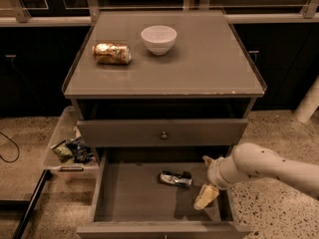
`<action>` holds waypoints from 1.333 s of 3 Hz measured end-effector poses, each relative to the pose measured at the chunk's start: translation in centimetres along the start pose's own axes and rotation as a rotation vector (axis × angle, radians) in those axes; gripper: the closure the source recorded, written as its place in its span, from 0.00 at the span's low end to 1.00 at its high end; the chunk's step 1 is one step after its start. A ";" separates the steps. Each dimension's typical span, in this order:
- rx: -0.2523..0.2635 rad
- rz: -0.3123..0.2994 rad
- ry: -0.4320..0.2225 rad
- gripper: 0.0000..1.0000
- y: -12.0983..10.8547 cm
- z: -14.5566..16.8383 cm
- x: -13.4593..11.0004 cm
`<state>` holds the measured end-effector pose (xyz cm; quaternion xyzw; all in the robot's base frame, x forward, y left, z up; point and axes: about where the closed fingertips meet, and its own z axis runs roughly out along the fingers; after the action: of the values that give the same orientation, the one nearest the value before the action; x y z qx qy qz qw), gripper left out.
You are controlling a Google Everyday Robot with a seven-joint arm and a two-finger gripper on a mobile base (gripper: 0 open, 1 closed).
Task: Pick redbull can from middle drawer and place on counter
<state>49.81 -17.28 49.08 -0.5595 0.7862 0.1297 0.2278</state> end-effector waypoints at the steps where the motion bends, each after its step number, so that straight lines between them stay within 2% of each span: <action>1: 0.008 0.035 -0.111 0.00 -1.4 2.9 -0.1; 2: -0.004 0.043 -0.193 0.00 -2.4 5.8 -1.0; 4: -0.028 -0.020 -0.245 0.00 -2.6 11.1 -2.7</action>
Offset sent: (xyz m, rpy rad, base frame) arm 0.0608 0.0415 -0.0645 0.2874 -0.0656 -0.0287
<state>55.36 -10.82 40.96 -0.5503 0.7452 0.2058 0.3155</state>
